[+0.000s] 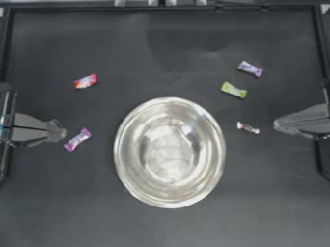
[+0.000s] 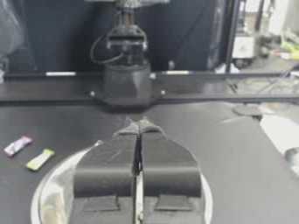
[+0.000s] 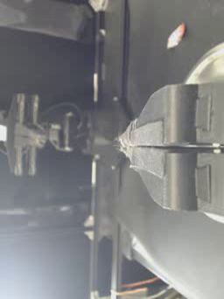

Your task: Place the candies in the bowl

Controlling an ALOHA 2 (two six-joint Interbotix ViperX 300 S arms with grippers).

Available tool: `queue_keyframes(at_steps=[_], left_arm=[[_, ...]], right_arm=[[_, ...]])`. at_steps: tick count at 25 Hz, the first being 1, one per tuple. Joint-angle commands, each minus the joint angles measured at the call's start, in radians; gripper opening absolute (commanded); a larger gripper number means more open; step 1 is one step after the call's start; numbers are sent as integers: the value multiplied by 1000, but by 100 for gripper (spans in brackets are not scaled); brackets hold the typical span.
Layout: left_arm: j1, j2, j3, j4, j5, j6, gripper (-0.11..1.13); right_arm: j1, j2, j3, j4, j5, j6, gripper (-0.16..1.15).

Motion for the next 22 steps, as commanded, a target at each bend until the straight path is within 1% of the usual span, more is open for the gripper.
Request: queue_keyframes(at_steps=[1,2,5,7,10,11,12,13,14,15,17,18,19,20,21,22], left_arm=[[2,-9,-3,-5,9,8,1],[2,-12,-3,-5,18,6,0],[2,-23,-8,-5,38,9,6],[2,-32,-8,-3,38,14,7],[3,-49,-8,-3,38,14,11],[5,-52,-9,-3,40,14,16],[6,-54,-9,-5,40,12,24],[8,-55,-11,-5,41,12,35],[11,-55,-12,-5,41,9,48],[12,-54,-12,-5,41,8,64],[15,-52,-14,-6,41,8,97],[17,-51,-15,-8,43,8,110],[17,-51,-17,-6,49,9,110],[20,-51,-20,-8,61,8,105],[26,-51,-25,-8,78,8,101],[35,-52,-29,-8,98,8,97]], right_arm=[[-2,6,-18,0,-3,5,-4],[-2,6,-20,0,2,5,-4],[-2,6,-23,-5,11,3,6],[-2,6,-23,-6,17,3,7],[-2,6,-23,-6,15,3,12],[-2,6,-25,-9,15,2,15],[-2,5,-25,-12,17,-2,21],[-2,6,-25,-18,17,-3,29],[-2,5,-25,-26,17,-3,39],[-2,5,-25,-35,15,-3,50],[-2,5,-26,-46,12,-2,75],[-2,5,-26,-48,11,0,89],[-2,5,-26,-43,11,0,99],[-2,5,-26,-43,11,0,108],[-2,5,-26,-43,11,2,107],[-2,5,-26,-41,12,2,104]])
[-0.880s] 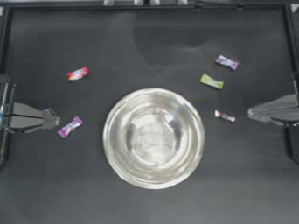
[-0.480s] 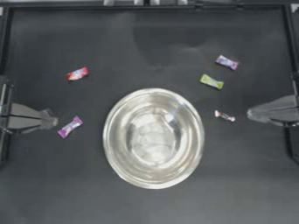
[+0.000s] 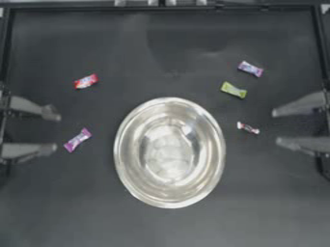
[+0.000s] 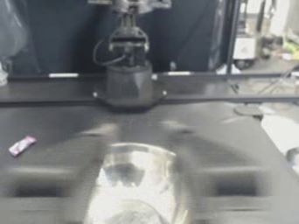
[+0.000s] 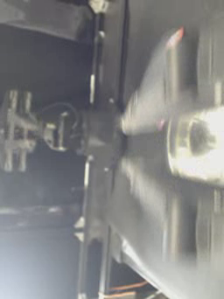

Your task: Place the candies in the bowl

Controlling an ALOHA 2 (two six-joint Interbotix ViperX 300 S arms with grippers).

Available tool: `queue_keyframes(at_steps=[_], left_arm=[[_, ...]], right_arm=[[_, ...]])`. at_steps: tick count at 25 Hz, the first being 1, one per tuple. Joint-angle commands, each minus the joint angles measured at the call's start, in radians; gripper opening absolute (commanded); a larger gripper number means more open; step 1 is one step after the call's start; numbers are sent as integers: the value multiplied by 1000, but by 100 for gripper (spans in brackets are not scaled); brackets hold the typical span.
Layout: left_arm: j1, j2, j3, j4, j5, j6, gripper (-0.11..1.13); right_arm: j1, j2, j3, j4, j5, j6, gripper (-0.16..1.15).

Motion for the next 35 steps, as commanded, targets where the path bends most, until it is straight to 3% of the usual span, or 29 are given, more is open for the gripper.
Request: queue_keyframes(at_steps=[1,5,10,13,17,25,35], left_arm=[[31,8,-43,-2,57,-3,98],[129,9,-101,-8,215,-5,104],[296,35,-216,-2,514,2,103],[383,89,-267,0,658,2,103],[485,206,-324,18,778,32,103],[638,414,-403,-2,864,192,103],[739,667,-419,-156,854,402,103]], right_arm=[[0,5,-26,2,-8,3,100],[0,5,-26,5,-6,6,100],[0,5,-21,20,-6,6,100],[0,5,-20,21,-5,6,100],[0,5,-17,21,-5,8,100],[0,5,-12,21,-9,8,100],[0,5,-5,34,-9,8,100]])
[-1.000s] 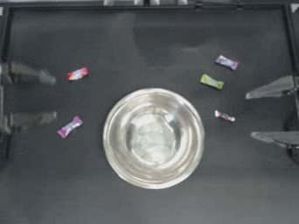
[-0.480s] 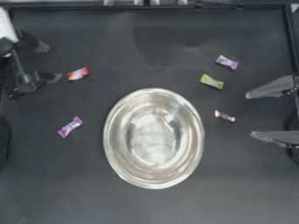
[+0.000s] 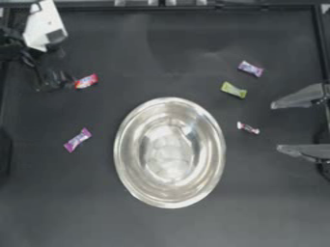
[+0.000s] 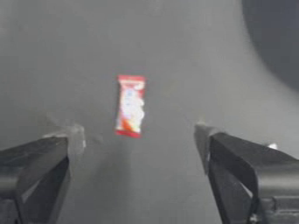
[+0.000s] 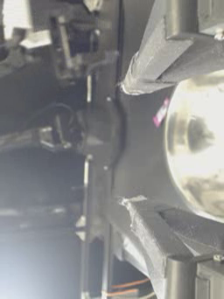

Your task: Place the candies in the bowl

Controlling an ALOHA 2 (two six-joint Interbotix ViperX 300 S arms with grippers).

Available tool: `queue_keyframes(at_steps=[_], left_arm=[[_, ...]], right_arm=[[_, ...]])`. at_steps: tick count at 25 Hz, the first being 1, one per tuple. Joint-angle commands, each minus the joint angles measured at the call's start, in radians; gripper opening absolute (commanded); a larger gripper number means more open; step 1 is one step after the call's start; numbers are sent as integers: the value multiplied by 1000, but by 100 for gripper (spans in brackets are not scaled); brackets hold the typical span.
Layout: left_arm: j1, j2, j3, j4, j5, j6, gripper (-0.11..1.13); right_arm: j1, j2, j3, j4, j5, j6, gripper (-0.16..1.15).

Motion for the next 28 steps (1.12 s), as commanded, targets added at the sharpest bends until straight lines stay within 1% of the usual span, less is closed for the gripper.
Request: queue_keyframes(at_steps=[1,4,11,28], left_arm=[[31,64,-25,-48,-18,64,103],[31,123,-32,-57,-35,86,103],[35,230,-57,-58,-63,92,103],[34,390,-64,-52,-147,110,103]], right_arm=[[0,5,-9,5,-8,2,100],[0,5,-9,5,-9,2,100],[0,5,-5,6,-9,2,100],[0,5,-2,5,-11,2,100]])
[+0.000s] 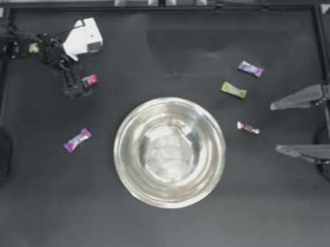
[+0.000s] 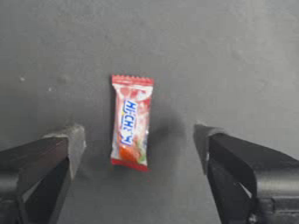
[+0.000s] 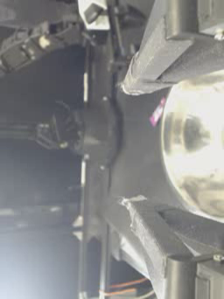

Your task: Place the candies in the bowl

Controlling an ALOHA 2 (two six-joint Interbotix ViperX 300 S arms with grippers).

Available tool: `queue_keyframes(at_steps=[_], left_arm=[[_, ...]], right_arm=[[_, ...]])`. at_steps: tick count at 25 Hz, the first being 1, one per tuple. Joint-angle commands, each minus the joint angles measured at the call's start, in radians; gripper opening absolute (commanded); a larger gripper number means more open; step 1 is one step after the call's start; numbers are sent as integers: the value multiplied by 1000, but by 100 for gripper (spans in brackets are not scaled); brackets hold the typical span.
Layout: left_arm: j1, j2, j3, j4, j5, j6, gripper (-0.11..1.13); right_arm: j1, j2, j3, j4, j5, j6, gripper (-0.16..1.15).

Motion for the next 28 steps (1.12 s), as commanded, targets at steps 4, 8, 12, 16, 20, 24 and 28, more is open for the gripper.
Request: queue_keyframes(at_steps=[4,8,12,16,20,24,28], left_arm=[[0,9,-18,15,-20,9,102],[0,18,-25,26,-21,8,99],[0,46,-32,32,-14,8,81],[0,58,-48,34,5,9,45],[-3,46,-57,34,41,32,11],[-9,31,-57,29,61,52,7],[-12,-9,-57,28,61,54,6]], right_arm=[[0,5,-9,3,-21,2,100],[0,5,-6,3,-26,2,100],[0,5,-5,3,-26,2,100],[0,5,-5,3,-26,2,100],[0,5,-5,3,-26,0,100],[0,5,-3,3,-26,0,100],[0,5,-3,3,-28,0,100]])
